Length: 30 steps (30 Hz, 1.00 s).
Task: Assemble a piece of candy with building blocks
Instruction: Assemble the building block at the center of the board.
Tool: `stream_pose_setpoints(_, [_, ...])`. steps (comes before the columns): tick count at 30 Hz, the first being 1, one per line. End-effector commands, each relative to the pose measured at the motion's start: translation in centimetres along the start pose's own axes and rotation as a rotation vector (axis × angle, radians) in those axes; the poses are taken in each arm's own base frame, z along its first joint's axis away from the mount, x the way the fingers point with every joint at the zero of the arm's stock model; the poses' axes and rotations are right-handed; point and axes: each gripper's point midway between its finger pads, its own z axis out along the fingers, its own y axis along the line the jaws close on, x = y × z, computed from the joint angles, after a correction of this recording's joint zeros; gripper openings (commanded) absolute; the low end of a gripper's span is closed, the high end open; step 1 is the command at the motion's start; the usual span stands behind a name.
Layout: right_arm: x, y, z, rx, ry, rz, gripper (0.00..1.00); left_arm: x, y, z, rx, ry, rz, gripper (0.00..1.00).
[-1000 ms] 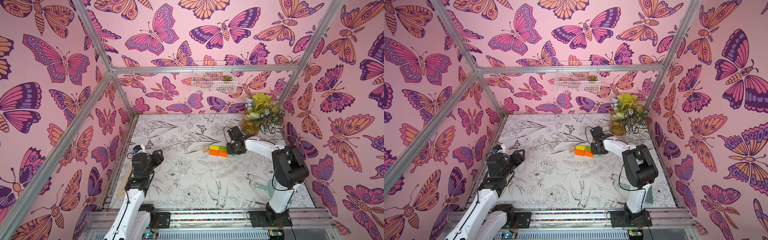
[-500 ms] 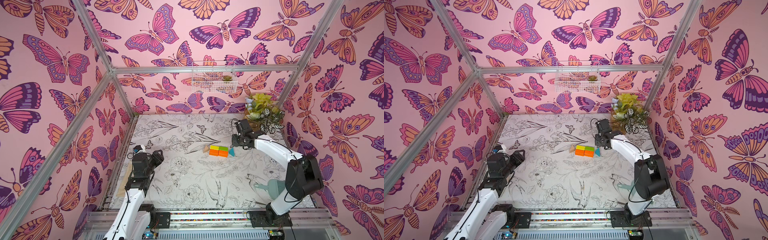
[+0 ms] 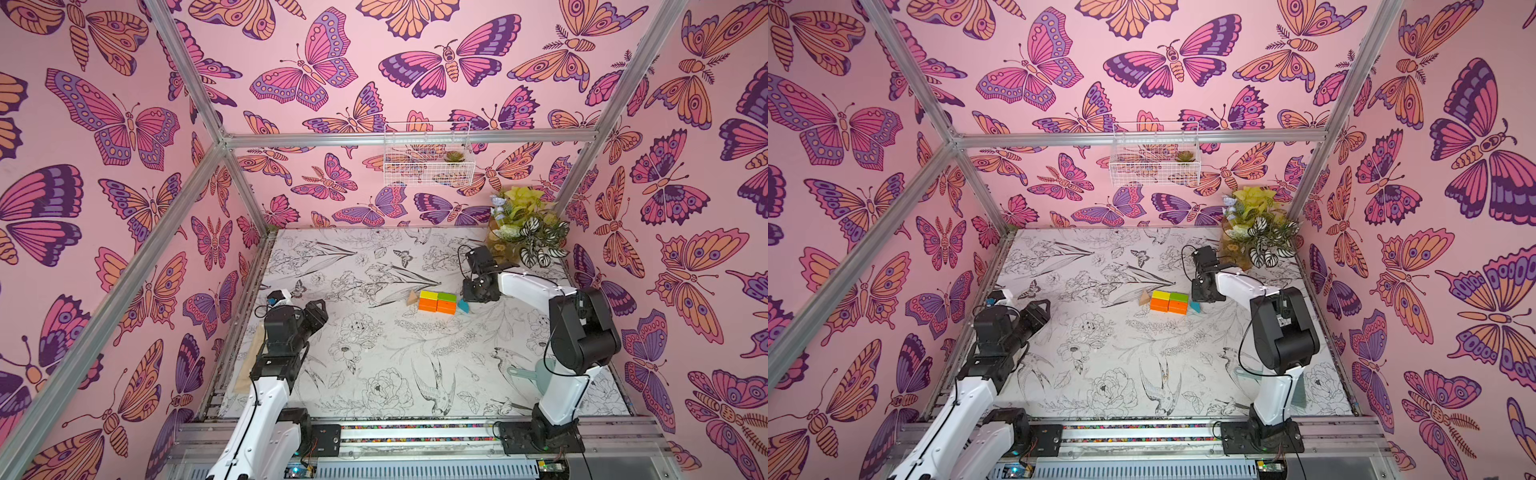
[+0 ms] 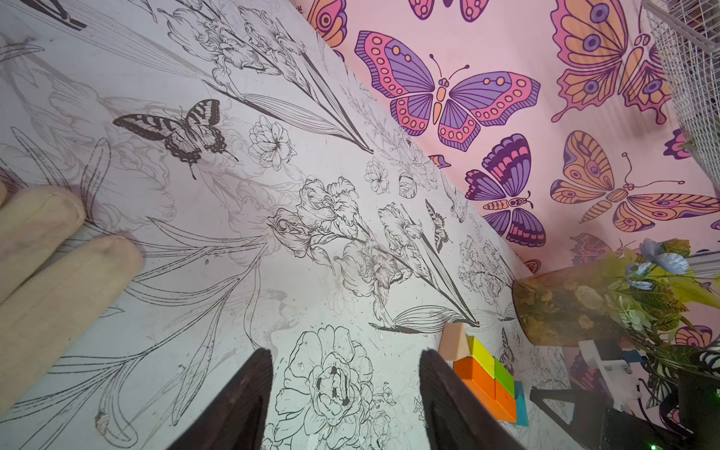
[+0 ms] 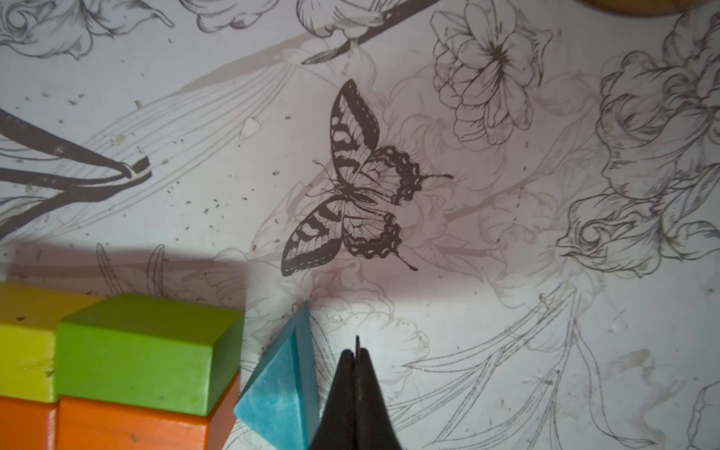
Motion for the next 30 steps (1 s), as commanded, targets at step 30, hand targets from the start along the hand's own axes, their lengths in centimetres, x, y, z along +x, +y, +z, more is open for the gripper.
stream_pose_setpoints(30, [2.8,1.5,-1.4,-0.081,0.053,-0.008,0.00,0.6,0.4,0.0,-0.011,0.024,0.005,0.63])
